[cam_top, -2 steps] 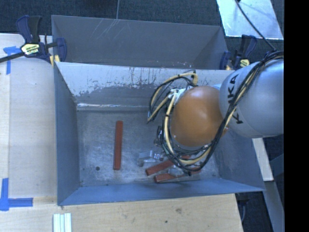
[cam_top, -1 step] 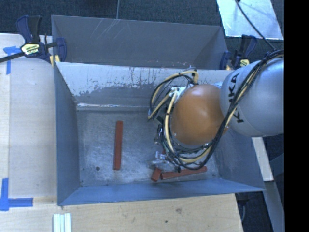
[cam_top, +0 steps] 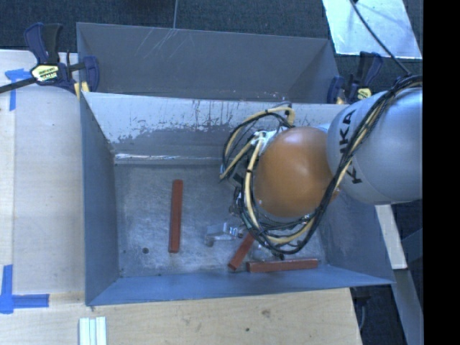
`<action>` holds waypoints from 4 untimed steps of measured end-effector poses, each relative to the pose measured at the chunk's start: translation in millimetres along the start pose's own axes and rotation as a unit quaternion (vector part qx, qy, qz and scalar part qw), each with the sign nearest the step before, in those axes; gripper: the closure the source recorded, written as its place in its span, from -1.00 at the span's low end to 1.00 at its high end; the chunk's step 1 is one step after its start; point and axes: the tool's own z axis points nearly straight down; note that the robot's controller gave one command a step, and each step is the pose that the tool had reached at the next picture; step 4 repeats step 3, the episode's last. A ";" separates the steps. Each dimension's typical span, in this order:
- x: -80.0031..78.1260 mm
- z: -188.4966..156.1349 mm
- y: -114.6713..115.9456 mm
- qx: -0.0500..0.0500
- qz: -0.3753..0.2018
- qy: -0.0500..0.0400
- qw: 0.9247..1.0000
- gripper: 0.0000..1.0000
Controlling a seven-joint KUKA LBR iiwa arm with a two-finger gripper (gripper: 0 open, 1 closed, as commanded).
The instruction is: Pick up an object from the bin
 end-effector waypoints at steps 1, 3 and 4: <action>-1.0 -0.8 0.0 0.000 0.000 -0.001 1.000 1.00; -11.3 -188.3 -37.3 0.004 0.016 -0.002 1.000 1.00; -11.3 -188.3 -37.3 0.004 0.016 -0.002 1.000 1.00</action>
Offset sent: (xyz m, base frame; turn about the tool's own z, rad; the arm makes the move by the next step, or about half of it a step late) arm 0.0000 0.0000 0.0000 0.0000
